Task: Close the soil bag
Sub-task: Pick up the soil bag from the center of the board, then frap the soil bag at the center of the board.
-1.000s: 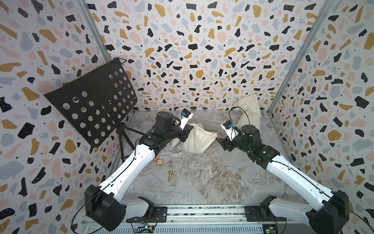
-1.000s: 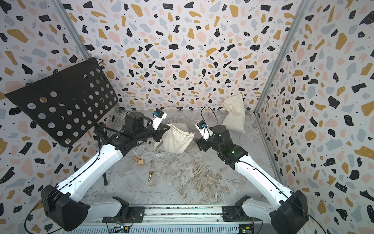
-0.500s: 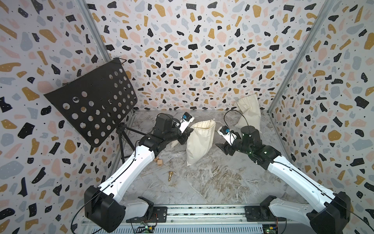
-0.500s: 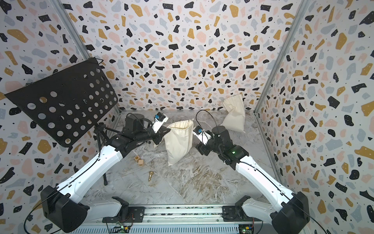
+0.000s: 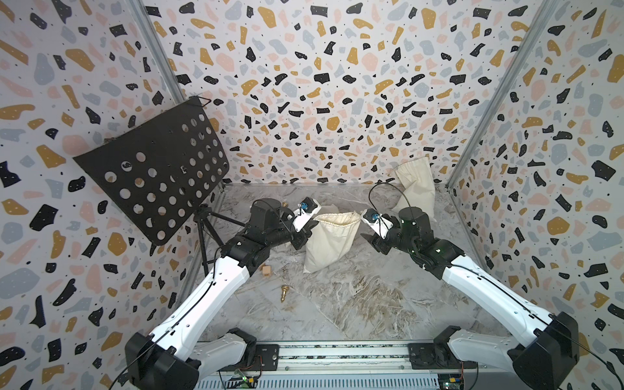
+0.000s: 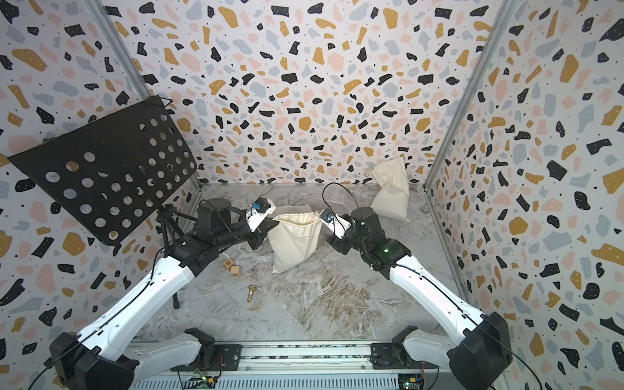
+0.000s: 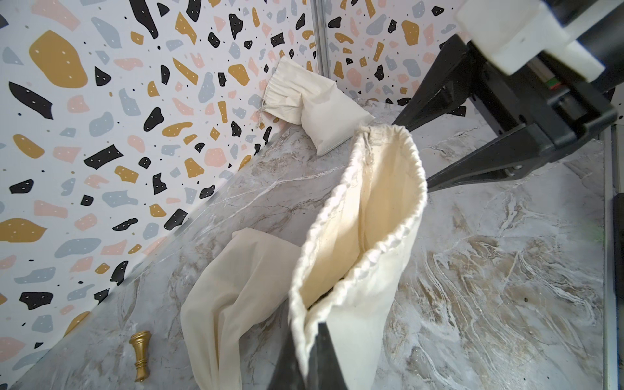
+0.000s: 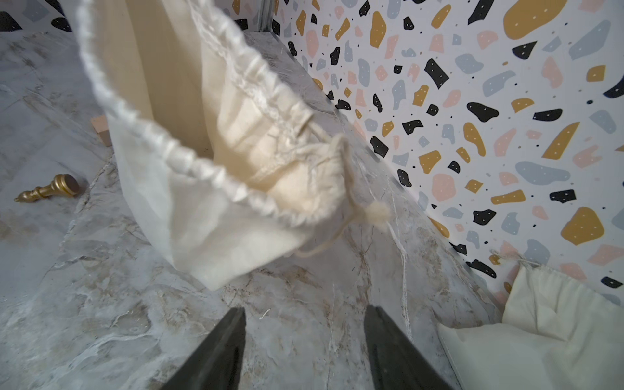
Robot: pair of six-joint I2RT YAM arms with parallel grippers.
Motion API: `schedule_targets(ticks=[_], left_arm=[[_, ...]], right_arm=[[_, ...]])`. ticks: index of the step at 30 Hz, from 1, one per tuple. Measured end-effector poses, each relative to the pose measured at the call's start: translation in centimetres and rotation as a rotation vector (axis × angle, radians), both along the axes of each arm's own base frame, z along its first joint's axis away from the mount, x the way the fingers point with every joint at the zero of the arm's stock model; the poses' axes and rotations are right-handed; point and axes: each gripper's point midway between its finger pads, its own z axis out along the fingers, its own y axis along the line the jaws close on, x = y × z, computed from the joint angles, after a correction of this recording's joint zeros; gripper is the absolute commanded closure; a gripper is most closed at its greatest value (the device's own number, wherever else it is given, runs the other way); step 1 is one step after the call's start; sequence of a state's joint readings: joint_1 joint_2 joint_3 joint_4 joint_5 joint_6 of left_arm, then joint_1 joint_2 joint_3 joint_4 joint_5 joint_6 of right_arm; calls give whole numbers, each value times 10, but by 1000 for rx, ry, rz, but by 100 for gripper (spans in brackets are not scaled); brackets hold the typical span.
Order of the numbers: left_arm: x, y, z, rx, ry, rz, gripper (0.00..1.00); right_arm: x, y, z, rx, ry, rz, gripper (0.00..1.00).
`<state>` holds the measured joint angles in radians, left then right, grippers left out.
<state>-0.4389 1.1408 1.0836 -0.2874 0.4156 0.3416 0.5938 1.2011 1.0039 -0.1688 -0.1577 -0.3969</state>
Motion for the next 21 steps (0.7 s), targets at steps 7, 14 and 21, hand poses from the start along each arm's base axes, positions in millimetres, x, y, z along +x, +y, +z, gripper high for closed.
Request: schedule_targets(ticks=[7, 14, 21], left_arm=[[-2, -2, 0, -5, 1, -17, 100], [-3, -2, -1, -5, 4, -20, 100], [-2, -2, -1, -6, 3, -20, 100]], right_arm=[[13, 14, 5, -1, -84, 50, 40], [21, 20, -1, -27, -121, 93, 41], [47, -14, -1, -53, -139, 25, 40]])
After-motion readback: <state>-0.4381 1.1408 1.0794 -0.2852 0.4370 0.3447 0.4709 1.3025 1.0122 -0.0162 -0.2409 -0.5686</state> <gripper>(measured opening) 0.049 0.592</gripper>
